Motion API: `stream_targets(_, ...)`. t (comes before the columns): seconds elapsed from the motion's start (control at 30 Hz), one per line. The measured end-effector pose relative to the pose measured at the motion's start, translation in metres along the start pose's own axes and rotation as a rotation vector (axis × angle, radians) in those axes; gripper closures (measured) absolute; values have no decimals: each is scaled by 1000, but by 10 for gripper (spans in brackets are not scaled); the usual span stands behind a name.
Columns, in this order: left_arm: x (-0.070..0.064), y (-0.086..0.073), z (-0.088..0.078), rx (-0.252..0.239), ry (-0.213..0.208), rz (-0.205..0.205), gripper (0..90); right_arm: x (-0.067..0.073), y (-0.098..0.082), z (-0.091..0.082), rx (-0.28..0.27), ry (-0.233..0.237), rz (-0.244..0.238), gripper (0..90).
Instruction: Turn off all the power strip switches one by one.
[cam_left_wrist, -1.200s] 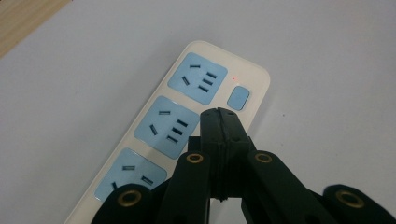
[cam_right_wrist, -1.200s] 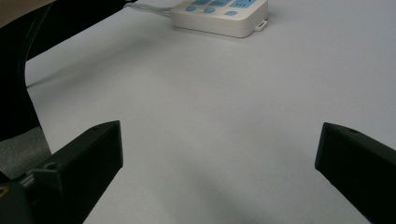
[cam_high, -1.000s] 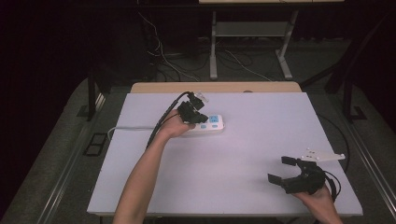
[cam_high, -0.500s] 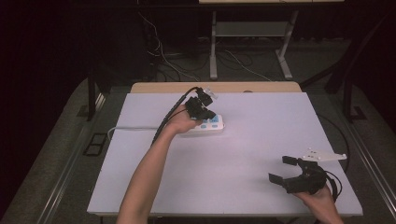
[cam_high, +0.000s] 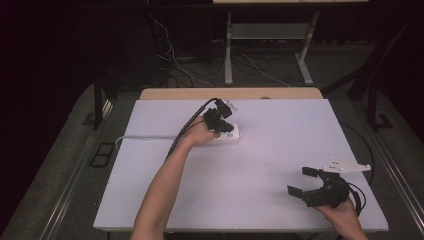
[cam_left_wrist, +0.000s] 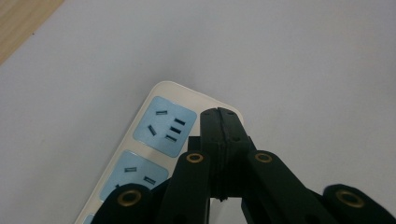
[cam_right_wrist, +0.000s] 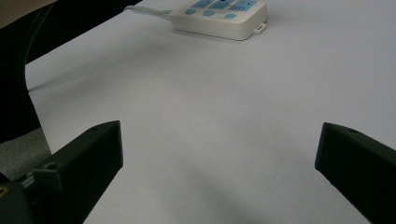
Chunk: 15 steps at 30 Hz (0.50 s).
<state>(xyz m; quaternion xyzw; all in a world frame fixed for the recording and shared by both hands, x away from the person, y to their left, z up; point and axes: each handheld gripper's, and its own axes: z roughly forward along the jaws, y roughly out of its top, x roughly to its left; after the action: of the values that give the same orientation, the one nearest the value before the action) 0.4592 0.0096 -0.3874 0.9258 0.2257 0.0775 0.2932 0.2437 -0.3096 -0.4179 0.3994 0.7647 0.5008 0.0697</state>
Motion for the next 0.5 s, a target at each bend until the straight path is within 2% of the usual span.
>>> stream_targets(0.23,0,-1,8,24,-2,2,895,0,0,0,0,1,-2,7)
stream_targets(0.5,4,-5,16,48,-1,-14,895,0,1,2,2,3,-4,7)
